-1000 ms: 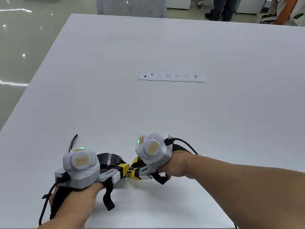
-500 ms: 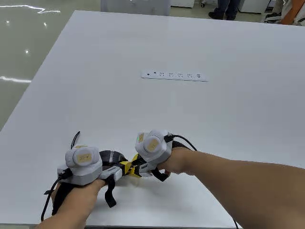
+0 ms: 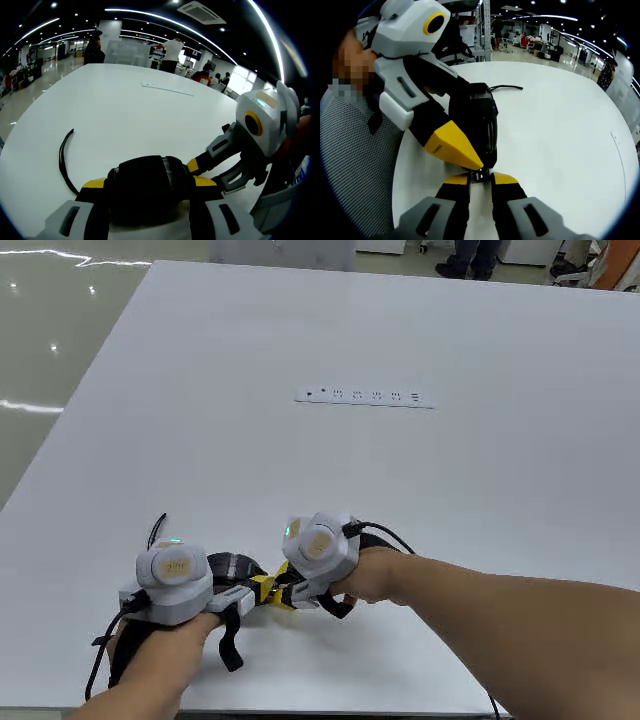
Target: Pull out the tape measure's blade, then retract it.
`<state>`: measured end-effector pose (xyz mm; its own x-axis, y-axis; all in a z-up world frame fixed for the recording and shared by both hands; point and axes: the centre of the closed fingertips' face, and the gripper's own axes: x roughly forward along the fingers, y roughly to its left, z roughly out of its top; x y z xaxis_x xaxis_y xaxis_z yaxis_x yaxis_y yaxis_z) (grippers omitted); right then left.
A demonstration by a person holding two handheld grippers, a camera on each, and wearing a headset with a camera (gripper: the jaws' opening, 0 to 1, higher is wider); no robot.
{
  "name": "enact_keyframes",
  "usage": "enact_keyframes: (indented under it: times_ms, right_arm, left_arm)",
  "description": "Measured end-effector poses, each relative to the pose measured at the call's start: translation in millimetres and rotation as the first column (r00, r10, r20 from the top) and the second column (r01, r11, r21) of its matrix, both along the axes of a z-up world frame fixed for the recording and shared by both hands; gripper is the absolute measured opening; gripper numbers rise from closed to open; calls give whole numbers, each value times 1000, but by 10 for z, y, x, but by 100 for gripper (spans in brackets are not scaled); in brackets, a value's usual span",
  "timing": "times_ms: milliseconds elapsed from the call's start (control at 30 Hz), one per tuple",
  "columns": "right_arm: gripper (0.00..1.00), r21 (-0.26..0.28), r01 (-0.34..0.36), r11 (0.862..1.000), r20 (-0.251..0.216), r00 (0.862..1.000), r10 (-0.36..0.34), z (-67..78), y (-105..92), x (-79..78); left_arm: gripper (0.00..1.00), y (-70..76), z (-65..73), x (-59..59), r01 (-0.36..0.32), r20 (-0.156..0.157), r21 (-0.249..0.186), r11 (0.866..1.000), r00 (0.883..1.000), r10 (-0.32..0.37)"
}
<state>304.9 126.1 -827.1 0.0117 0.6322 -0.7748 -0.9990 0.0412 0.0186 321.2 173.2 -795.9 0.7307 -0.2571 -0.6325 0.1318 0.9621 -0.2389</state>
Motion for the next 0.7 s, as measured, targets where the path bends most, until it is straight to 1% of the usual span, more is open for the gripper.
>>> enact_keyframes:
  times_ms: [300,567,633,700]
  right_arm:
    - [15,1,-9,1000,-2,1000,9,0,35,-4]
    - [15,4,1,1000,-5,1000,-1,3,27,-1]
    - [15,5,14,1000,-10,1000,-14,-2,25,2]
    - [15,3,18,1000,-5,1000,-18,0,24,1]
  left_arm:
    - [61,1,1,1,1,0,-1,1000,1000,-1]
    - [61,0,6,-4,1,0,-1,1000,1000,-1]
    - [61,-2,6,-4,3,0,0,1000,1000,-3]
    - [61,-3,6,-4,3,0,1,1000,1000,-3]
